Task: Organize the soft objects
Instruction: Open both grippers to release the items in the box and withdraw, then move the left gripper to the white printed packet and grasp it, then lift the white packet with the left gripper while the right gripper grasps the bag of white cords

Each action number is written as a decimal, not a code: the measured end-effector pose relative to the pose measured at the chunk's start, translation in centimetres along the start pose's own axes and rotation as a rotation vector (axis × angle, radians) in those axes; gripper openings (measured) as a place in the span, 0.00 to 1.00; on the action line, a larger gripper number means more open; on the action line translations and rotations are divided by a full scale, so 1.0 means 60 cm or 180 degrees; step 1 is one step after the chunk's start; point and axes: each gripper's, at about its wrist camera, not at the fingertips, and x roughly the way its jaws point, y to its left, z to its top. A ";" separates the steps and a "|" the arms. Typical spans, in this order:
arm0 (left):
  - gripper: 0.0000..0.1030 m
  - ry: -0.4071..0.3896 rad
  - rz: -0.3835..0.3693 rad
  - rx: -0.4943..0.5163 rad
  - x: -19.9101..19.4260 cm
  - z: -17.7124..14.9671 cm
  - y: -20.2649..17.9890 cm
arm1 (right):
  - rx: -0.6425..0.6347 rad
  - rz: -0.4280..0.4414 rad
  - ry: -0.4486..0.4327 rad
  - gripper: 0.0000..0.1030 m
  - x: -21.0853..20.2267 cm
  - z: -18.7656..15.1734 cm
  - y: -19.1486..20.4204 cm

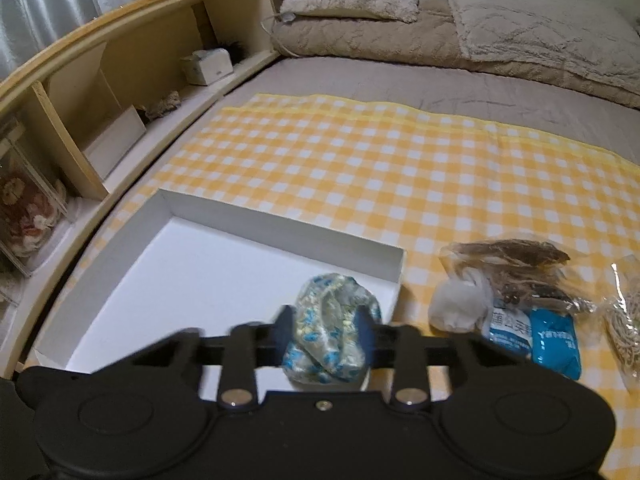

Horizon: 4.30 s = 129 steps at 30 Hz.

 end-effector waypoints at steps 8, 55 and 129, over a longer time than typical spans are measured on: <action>0.53 0.0044 0.0090 0.0079 0.012 0.002 -0.005 | -0.0095 -0.0039 0.0499 0.27 0.058 -0.026 0.008; 1.00 -0.0564 0.0542 -0.0355 -0.117 -0.019 -0.036 | -0.0326 -0.0168 -0.0332 1.00 -0.142 -0.061 -0.007; 0.21 -0.0122 0.0117 -0.0239 0.243 0.210 -0.149 | 0.0905 -0.1446 -0.0548 1.00 -0.140 -0.041 -0.443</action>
